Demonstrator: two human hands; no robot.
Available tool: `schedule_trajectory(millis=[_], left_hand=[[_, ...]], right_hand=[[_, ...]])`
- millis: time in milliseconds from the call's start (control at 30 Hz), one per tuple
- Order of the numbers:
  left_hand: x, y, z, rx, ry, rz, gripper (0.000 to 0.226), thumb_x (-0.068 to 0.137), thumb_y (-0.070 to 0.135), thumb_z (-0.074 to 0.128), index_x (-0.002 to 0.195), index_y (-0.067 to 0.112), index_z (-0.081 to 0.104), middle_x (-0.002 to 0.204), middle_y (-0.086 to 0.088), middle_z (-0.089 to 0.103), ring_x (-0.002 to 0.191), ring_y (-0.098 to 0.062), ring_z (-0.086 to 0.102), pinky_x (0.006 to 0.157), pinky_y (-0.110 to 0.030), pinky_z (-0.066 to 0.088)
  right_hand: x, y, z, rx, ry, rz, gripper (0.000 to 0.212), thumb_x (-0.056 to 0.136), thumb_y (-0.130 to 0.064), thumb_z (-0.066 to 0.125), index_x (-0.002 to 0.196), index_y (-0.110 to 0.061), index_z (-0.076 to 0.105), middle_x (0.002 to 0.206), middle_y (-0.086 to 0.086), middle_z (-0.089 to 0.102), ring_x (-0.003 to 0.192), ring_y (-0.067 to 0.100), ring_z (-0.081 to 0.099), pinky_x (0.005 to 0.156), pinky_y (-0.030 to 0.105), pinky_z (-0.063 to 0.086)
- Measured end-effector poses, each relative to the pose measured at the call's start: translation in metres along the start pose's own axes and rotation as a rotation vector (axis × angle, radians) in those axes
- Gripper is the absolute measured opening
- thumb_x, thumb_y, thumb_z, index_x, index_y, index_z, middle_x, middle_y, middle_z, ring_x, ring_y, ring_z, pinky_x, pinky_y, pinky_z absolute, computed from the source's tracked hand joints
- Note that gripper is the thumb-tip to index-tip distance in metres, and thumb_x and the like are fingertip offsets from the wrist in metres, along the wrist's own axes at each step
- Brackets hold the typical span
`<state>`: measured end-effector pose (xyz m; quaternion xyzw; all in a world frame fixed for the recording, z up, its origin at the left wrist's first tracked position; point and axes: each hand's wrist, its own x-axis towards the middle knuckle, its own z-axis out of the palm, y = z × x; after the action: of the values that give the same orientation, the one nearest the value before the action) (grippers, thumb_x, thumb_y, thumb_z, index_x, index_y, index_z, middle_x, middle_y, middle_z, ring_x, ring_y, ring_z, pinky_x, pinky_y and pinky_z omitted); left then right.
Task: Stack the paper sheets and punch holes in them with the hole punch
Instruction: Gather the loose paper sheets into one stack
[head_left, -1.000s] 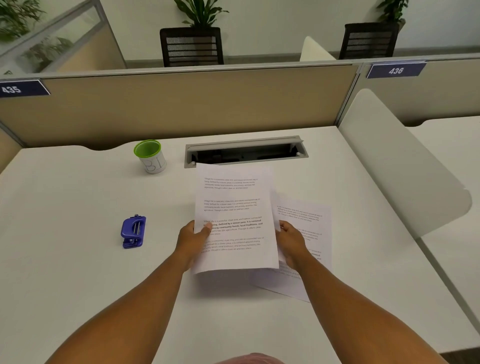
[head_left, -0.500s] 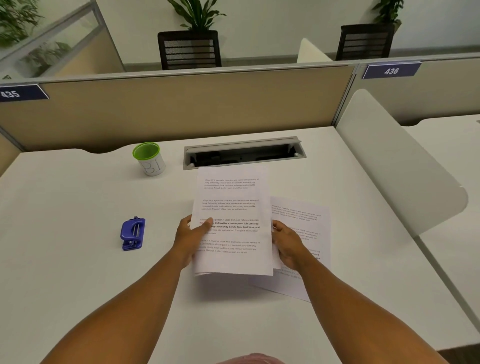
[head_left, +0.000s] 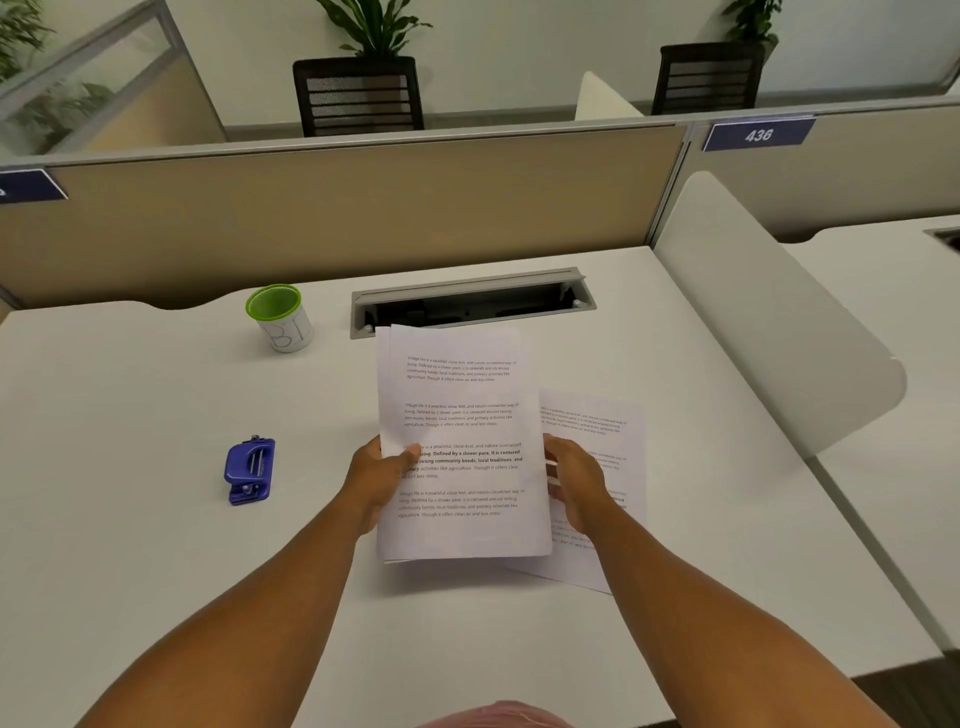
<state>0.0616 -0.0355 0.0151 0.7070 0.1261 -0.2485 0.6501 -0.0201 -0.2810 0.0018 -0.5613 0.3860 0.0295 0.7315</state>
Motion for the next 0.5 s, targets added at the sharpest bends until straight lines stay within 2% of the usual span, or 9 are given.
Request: schedule_trajectory(millis=[100, 200, 267, 333, 400, 500], left_hand=[[0.001, -0.001, 0.003, 0.011, -0.005, -0.003, 0.020, 0.091, 0.020, 0.070, 0.110, 0.026, 0.066, 0.096, -0.002, 0.078, 0.079, -0.022, 0.076, 0.059, -0.034, 0.059], [0.001, -0.001, 0.003, 0.004, -0.010, -0.001, 0.021, 0.092, 0.019, 0.068, 0.112, 0.025, 0.066, 0.096, -0.001, 0.077, 0.080, -0.022, 0.076, 0.057, -0.032, 0.059], [0.002, 0.000, 0.004, 0.005, -0.017, -0.003, 0.022, 0.093, 0.019, 0.068, 0.114, 0.024, 0.065, 0.098, -0.003, 0.077, 0.083, -0.024, 0.075, 0.059, -0.033, 0.059], [0.002, 0.000, 0.006, 0.008, -0.027, -0.010, 0.026, 0.093, 0.019, 0.067, 0.119, 0.023, 0.064, 0.103, -0.005, 0.075, 0.088, -0.026, 0.074, 0.065, -0.036, 0.060], [0.003, 0.000, 0.009, 0.003, -0.037, -0.016, 0.028, 0.093, 0.019, 0.067, 0.121, 0.021, 0.063, 0.106, -0.006, 0.075, 0.092, -0.028, 0.073, 0.068, -0.038, 0.059], [0.003, 0.000, 0.012, 0.010, -0.040, -0.023, 0.029, 0.093, 0.019, 0.067, 0.122, 0.020, 0.063, 0.105, -0.006, 0.075, 0.091, -0.027, 0.073, 0.066, -0.036, 0.059]], right_hand=[[0.007, 0.006, -0.011, -0.230, 0.376, -0.079, 0.020, 0.089, -0.032, 0.064, 0.100, -0.015, 0.062, 0.106, 0.007, 0.066, 0.100, 0.028, 0.064, 0.073, 0.034, 0.053], [0.010, 0.009, -0.026, -0.663, 0.649, 0.015, 0.040, 0.083, -0.036, 0.066, 0.117, -0.016, 0.057, 0.125, 0.010, 0.052, 0.118, 0.032, 0.048, 0.093, 0.044, 0.043], [0.008, 0.008, -0.032, -0.810, 0.711, 0.144, 0.050, 0.078, -0.040, 0.069, 0.118, -0.015, 0.053, 0.126, 0.012, 0.045, 0.119, 0.032, 0.043, 0.095, 0.046, 0.039], [0.006, 0.009, -0.036, -0.840, 0.719, 0.238, 0.058, 0.073, -0.043, 0.074, 0.117, -0.015, 0.049, 0.126, 0.012, 0.040, 0.117, 0.032, 0.041, 0.094, 0.044, 0.039], [0.004, 0.013, -0.038, -0.856, 0.713, 0.269, 0.064, 0.069, -0.046, 0.078, 0.116, -0.016, 0.047, 0.128, 0.013, 0.037, 0.118, 0.031, 0.040, 0.094, 0.043, 0.040], [0.003, 0.013, -0.039, -0.895, 0.700, 0.280, 0.069, 0.070, -0.049, 0.079, 0.119, -0.015, 0.045, 0.131, 0.014, 0.034, 0.119, 0.031, 0.039, 0.094, 0.042, 0.040]])
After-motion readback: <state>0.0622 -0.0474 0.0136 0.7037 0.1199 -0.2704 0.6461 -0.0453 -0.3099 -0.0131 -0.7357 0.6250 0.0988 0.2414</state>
